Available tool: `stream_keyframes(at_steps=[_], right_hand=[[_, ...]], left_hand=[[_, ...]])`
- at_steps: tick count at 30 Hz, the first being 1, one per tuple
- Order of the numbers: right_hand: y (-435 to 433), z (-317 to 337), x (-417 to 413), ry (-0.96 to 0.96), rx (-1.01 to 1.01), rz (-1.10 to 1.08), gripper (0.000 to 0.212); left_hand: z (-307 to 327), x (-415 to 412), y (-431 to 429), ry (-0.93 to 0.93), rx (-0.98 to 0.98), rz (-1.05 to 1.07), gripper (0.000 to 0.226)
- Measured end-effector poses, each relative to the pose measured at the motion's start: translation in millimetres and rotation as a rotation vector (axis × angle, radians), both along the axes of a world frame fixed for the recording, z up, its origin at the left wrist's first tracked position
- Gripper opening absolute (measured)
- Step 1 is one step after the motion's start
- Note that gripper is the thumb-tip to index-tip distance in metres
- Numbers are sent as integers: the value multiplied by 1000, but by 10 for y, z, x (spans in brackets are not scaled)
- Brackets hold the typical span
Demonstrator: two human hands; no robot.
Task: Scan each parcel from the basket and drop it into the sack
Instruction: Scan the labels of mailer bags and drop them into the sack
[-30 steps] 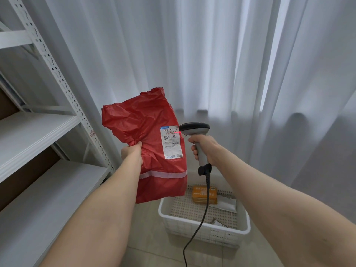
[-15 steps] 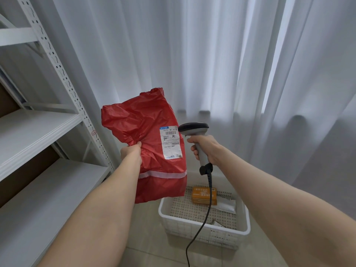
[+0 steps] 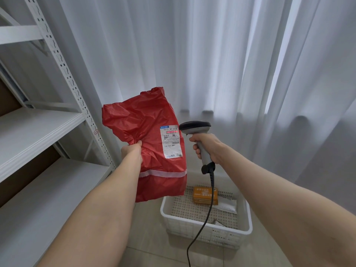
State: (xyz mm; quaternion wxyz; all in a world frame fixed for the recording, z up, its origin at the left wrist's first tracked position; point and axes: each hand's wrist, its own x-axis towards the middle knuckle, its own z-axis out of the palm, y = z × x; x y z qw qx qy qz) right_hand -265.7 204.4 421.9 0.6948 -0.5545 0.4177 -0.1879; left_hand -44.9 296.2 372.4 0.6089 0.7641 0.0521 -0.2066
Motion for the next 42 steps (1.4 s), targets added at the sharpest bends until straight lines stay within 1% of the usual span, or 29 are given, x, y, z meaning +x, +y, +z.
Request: stream_keyframes(at_steps=[8, 12, 16, 19, 22, 24, 27, 32, 35, 38, 42], right_hand=[[103, -30, 76, -12, 10, -34, 6], [210, -63, 99, -15, 24, -12, 6], [371, -137, 95, -73, 74, 6, 6], [515, -218, 78, -122, 101, -38, 8], [719, -327, 68, -173, 161, -109, 10], [912, -432, 84, -195, 218, -113, 16], [1275, -617, 172, -233, 285, -51, 28], [2122, -879, 389, -179, 372, 87, 48], [2613, -986, 553, -177, 436, 160, 45], [3063, -1072, 690, -125, 457, 210, 46], [3568, -1323, 895, -25, 448, 237, 46]], left_hand=[[-15, 55, 72, 3, 8, -13, 48], [-10, 30, 176, 2, 4, -7, 48], [9, -15, 367, -17, -14, 5, 44], [21, -32, 593, -10, -48, 21, 45], [65, -89, 946, -54, -65, 55, 50], [71, -111, 1216, -84, -66, 71, 52], [97, -187, 1716, -138, -78, 88, 47], [80, -225, 2720, -262, -22, 201, 35], [94, -190, 3330, -325, 17, 291, 31], [43, -142, 3862, -385, 116, 334, 28], [-377, -32, 4489, -334, 267, 340, 30]])
